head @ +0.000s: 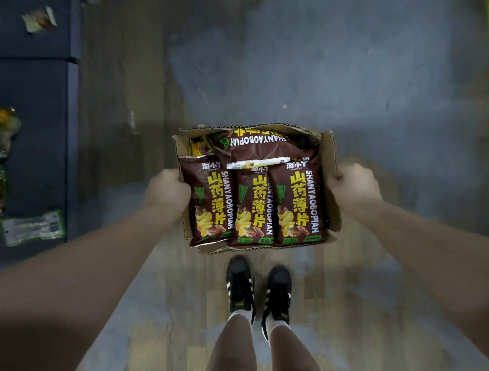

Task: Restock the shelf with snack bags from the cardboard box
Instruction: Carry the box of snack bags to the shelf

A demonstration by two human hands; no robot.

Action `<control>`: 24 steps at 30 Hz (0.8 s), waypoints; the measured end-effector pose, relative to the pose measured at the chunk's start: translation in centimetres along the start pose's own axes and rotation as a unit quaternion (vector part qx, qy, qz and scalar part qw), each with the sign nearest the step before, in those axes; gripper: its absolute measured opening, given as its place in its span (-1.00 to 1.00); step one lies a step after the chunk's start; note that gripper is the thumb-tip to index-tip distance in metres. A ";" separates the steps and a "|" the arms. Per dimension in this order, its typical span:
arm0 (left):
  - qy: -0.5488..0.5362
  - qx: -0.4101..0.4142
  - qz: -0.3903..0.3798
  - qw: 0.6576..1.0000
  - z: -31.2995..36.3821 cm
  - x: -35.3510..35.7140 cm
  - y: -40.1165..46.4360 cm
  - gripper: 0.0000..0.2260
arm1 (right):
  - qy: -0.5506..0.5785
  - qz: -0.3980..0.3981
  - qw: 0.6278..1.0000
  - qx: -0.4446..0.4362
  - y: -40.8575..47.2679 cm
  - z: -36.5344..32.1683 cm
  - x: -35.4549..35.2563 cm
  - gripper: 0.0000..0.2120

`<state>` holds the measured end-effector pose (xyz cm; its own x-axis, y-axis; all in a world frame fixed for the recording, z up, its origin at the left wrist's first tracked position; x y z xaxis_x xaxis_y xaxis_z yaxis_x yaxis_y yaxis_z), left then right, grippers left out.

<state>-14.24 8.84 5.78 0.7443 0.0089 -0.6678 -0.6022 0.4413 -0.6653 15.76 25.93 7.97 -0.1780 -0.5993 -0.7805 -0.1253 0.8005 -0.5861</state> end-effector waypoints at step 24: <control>-0.009 0.018 0.158 0.987 17.3 -32.5 -1.4 -0.69 | -0.010 0.064 0.981 -0.180 4.6 -29.0 -27.5 -0.71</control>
<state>-32.58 23.42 34.19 0.5262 0.1677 -0.8337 -0.7946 0.4460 -0.4118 -8.18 46.34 33.05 -0.1964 -0.4917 -0.8483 -0.4415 0.8168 -0.3713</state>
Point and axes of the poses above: each hand's wrist, its own y-axis towards the middle knuckle, its own x-axis out of the palm, z = x × y, the point moved 6 cm from there along y, towards the middle knuckle, and after that the axes turned 1 degree about -y, right-handed, at the moved point
